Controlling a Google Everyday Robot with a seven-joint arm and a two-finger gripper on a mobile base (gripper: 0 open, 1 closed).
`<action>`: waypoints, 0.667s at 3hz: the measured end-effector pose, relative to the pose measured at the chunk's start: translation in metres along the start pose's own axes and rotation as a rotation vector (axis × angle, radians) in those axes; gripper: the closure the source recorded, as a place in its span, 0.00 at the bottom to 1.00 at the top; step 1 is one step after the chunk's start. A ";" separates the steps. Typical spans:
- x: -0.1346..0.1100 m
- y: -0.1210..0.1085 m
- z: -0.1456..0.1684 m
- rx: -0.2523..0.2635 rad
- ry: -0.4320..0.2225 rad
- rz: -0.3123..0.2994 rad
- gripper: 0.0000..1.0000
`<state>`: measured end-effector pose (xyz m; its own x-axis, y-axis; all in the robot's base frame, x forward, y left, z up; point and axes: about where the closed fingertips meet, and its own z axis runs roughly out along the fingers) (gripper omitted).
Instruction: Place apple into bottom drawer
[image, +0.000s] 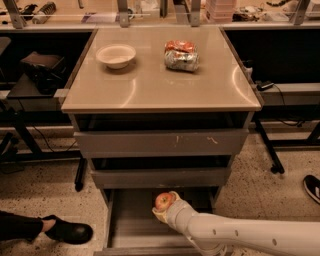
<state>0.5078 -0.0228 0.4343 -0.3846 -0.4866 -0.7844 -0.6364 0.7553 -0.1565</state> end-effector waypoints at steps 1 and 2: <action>0.041 -0.024 0.037 0.018 -0.038 0.090 1.00; 0.103 -0.027 0.081 0.042 -0.039 0.222 1.00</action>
Offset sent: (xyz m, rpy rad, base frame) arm 0.0434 -0.0621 -0.1902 0.2234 0.0712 -0.2614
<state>0.5396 -0.0580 0.3094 -0.4851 -0.2894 -0.8251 -0.5105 0.8599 -0.0015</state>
